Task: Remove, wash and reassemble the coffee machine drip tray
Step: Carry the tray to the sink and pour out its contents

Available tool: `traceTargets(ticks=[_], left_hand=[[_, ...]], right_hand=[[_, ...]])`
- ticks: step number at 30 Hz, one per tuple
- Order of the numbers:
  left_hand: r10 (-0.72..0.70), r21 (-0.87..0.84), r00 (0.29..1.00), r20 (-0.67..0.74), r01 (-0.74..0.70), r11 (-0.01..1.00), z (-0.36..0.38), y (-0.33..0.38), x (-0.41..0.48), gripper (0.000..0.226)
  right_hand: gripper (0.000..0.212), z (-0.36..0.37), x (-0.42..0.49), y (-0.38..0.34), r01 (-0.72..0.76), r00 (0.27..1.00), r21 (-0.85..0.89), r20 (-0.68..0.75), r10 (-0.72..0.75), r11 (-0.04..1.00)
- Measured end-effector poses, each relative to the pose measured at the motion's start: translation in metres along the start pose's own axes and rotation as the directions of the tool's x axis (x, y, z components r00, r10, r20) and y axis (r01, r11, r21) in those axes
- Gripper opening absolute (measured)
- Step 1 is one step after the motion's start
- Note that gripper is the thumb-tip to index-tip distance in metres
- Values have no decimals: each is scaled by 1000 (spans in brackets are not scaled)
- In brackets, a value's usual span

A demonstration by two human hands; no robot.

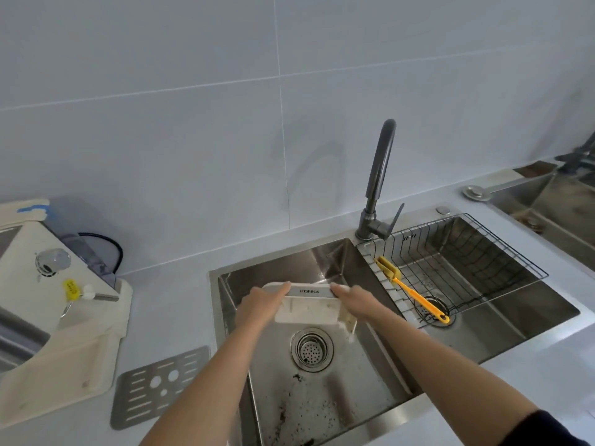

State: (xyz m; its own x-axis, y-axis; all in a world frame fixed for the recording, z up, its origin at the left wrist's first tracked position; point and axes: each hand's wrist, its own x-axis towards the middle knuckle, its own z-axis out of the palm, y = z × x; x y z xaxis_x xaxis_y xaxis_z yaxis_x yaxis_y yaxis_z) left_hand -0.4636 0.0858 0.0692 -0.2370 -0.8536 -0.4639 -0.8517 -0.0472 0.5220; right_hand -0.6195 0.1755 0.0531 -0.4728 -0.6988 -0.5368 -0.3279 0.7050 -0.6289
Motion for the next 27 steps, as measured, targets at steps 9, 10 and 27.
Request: traceTargets(ticks=[9,10,27], left_hand=[[269,-256,935,-232,-326,910,-25,9,3,67],[299,-278,924,-239,-360,890,-25,6,2,66],[279,-690,959,42,-174,702,-17,-2,7,107]], right_hand=[[52,-29,3,-29,96,981,313,-190,-37,945],[49,-29,3,-30,81,978,376,-211,-1,923],[19,-26,13,-3,151,971,601,-239,-4,785]])
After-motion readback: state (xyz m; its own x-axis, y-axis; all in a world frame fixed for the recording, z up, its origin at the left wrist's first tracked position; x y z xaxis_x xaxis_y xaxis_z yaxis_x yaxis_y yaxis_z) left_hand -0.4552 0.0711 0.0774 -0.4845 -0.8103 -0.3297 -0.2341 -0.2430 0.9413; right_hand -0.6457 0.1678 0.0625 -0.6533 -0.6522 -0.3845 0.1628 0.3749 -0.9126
